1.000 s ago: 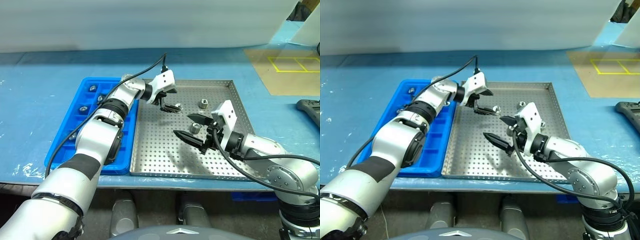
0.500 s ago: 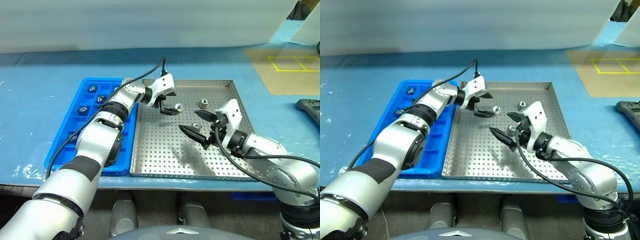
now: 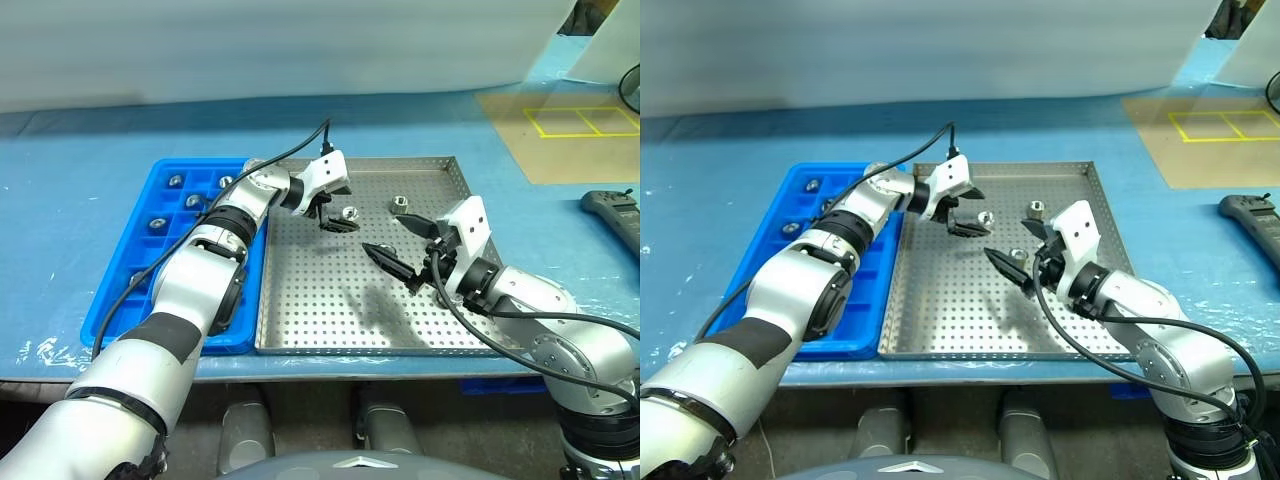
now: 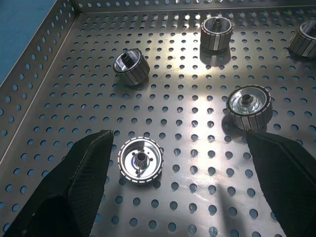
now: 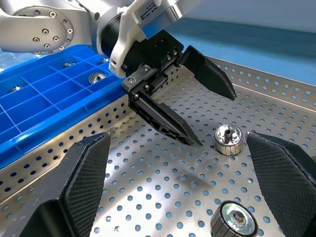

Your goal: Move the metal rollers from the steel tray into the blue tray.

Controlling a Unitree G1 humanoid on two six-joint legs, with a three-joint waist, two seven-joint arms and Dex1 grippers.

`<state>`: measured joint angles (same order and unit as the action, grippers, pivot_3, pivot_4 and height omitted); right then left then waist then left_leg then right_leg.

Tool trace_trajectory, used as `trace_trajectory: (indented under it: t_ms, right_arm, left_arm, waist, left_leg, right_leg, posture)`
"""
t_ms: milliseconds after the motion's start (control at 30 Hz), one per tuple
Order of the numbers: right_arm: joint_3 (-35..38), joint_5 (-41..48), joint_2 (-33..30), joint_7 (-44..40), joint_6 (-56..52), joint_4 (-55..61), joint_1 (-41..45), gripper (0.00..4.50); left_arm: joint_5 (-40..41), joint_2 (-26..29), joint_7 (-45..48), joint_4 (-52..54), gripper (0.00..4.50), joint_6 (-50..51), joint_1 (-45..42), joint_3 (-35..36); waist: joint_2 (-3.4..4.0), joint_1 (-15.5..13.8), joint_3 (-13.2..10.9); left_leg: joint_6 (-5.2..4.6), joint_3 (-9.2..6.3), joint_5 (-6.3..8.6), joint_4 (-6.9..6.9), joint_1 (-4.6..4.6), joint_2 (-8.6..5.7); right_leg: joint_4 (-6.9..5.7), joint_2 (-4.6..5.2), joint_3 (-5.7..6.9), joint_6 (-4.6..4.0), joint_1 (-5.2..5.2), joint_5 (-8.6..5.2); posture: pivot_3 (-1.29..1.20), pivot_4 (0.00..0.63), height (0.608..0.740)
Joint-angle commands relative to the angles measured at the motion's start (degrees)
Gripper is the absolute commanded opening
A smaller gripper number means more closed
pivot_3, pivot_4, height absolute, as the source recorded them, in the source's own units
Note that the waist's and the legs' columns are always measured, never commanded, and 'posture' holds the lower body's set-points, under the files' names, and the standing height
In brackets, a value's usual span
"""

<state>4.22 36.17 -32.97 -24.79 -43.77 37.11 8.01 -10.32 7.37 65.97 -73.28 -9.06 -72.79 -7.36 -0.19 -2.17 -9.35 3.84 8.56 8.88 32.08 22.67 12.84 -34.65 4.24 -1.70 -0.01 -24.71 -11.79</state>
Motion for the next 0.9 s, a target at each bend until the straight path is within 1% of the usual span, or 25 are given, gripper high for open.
trace_trajectory:
  t_ms: [33,467,667,900]
  right_arm:
    - [0.4,-0.2,0.5,-0.2,1.5,1.1,1.2,4.5]
    - [0.0,-1.4,3.4,0.2,2.6,-0.8,2.8,4.5]
    - [0.1,-1.1,3.6,0.5,1.2,-1.2,3.6,4.5]
    - [0.7,0.6,4.2,1.9,-1.3,0.7,2.4,4.5]
  left_arm:
    - [0.3,0.4,0.0,1.1,4.48,-1.1,-0.8,-0.1]
    - [0.5,0.9,-1.8,0.5,4.48,-0.4,-1.2,0.4]
    - [-0.5,-0.1,-4.7,-1.0,4.48,0.9,-1.2,-0.3]
    - [-1.5,-1.3,-7.7,-2.4,4.48,3.5,-1.8,-0.2]
  waist:
    - [0.0,0.0,0.0]
    - [0.0,-0.1,0.0]
    - [0.0,-0.1,0.0]
    - [0.0,-0.1,0.0]
  left_leg:
    - [0.0,0.0,0.0,0.0,0.0,0.0]
    - [-0.02,0.0,0.01,0.0,0.0,0.0]
    - [-0.02,0.0,0.01,0.01,0.0,0.0]
    - [-0.02,0.0,0.01,0.01,0.0,0.0]
  right_leg:
    - [0.0,0.0,0.0,0.0,0.0,0.0]
    - [0.0,0.0,0.01,0.0,0.0,0.0]
    - [-0.01,0.0,0.01,0.0,0.0,0.0]
    - [-0.01,0.0,0.0,0.0,0.0,0.0]
  posture:
    - [-0.35,0.15,0.74]
    - [-0.31,0.15,0.74]
    - [-0.31,0.15,0.74]
    - [-0.33,0.15,0.74]
